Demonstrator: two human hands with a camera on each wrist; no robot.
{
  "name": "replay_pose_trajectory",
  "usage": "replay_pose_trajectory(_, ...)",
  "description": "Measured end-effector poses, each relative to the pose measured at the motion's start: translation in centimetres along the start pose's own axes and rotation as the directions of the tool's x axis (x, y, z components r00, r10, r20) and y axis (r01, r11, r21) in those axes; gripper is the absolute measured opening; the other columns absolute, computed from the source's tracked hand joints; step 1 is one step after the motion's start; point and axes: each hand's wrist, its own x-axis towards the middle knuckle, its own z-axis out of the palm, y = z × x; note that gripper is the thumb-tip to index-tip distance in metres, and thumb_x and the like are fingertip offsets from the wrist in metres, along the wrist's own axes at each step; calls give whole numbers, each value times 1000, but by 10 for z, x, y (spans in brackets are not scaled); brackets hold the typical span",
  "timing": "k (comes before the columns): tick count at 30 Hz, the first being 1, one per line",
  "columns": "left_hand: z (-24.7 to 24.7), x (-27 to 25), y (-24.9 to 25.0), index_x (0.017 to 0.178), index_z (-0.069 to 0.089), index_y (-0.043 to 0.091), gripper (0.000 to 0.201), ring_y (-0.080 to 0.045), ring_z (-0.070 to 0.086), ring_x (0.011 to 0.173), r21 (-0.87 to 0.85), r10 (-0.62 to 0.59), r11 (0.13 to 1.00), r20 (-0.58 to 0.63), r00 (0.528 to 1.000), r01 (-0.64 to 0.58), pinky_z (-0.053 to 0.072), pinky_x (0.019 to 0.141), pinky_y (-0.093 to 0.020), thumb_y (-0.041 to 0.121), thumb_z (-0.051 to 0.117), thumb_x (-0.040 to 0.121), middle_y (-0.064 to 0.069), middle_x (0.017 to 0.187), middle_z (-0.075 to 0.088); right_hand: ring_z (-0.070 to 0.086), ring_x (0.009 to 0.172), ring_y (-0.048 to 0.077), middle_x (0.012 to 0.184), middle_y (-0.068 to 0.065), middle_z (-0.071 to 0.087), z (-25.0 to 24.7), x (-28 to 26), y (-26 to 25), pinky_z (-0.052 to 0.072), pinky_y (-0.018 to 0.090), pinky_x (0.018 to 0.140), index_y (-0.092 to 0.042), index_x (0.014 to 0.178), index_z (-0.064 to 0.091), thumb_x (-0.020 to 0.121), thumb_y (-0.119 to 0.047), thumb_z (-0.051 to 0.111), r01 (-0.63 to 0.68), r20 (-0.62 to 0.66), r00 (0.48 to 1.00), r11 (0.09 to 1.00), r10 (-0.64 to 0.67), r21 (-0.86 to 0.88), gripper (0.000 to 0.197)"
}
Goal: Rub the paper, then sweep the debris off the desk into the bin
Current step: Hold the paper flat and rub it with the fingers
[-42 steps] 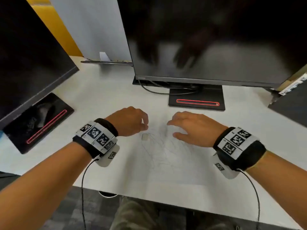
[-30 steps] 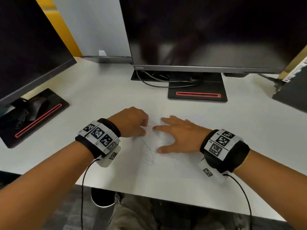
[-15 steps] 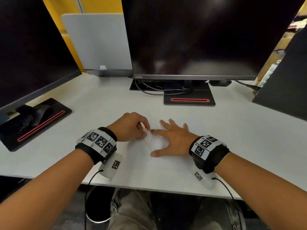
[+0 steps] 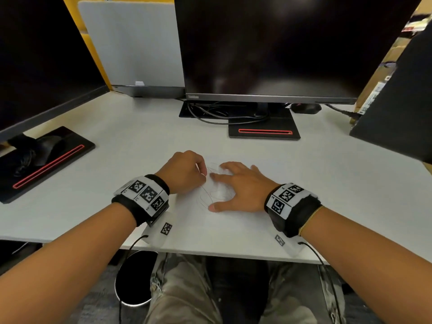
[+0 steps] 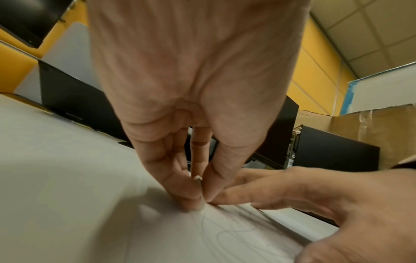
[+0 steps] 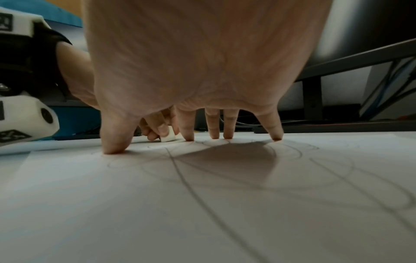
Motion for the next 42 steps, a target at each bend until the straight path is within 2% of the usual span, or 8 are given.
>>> replay_pose_trajectory(6, -1, -6, 5, 84, 79, 21, 11, -7, 68, 69, 31, 54, 998, 57, 997, -56, 55, 66, -21, 11, 79, 82, 4, 75, 75, -15, 163, 15, 179, -2, -10, 3, -1, 0, -11, 67, 126, -47, 168, 5, 76, -97, 55, -16, 77, 997, 1000, 14, 24, 116)
replay_pose_trajectory(13, -2, -7, 3, 85, 81, 20, 5, -12, 73, 76, 36, 39, 999, -25, 999, -38, 59, 74, -25, 16, 84, 84, 5, 75, 76, -21, 162, 18, 178, -1, -17, 4, 1, -1, -12, 71, 124, -47, 168, 1, 71, -99, 56, -8, 96, 995, 1000, 8, 3, 123)
replay_pose_trajectory(18, -4, -14, 7, 83, 78, 21, 8, -6, 73, 66, 66, 69, 995, 122, 990, -77, 53, 66, -17, 18, 85, 84, 4, 68, 78, -22, 162, 18, 177, -2, -19, 3, 0, -2, -11, 71, 124, -46, 168, -1, 70, -99, 58, -14, 110, 994, 1000, 13, 9, 126)
replay_pose_trajectory(27, 8, -19, 4, 84, 63, 24, 14, -17, 70, 78, 139, 64, 988, 21, 998, -66, 57, 74, -35, 28, 76, 90, 4, 78, 71, -21, 162, 17, 177, -3, -19, 3, 0, -2, -11, 71, 125, -46, 168, -2, 69, -100, 57, -18, 111, 994, 1000, 18, -3, 127)
replay_pose_trajectory(31, 5, -29, 11, 86, 67, 17, 13, -14, 73, 67, 56, 92, 992, 240, 966, -109, 59, 71, -28, 21, 78, 90, -1, 71, 77, -22, 162, 16, 177, -4, -21, 3, 0, -1, -13, 70, 124, -46, 168, -1, 66, -101, 59, -23, 122, 992, 1000, 21, 9, 131)
replay_pose_trajectory(35, 2, -17, 10, 82, 66, 24, 14, -13, 70, 73, 154, 90, 983, 72, 993, -100, 52, 69, -28, 25, 77, 91, 4, 73, 73, -24, 161, 17, 177, -3, -22, 6, 1, -1, -14, 70, 124, -47, 168, -4, 65, -102, 57, -19, 123, 992, 1000, 19, 0, 132)
replay_pose_trajectory(40, 9, -22, 17, 86, 70, 16, 9, -8, 70, 61, 61, 127, 986, 311, 942, -153, 55, 65, -21, 18, 78, 90, 0, 69, 77, -23, 162, 18, 177, -1, -21, 4, 1, 0, -13, 71, 123, -49, 167, 0, 66, -100, 61, -4, 124, 992, 1000, 2, 21, 128)
replay_pose_trajectory(42, 5, -15, 13, 83, 70, 20, 11, -4, 69, 60, 84, 125, 986, 217, 968, -146, 50, 65, -19, 20, 78, 90, 2, 68, 76, -23, 162, 19, 177, -1, -22, 6, 2, 0, -13, 72, 123, -50, 166, -4, 63, -102, 59, -5, 126, 992, 1000, 4, 9, 131)
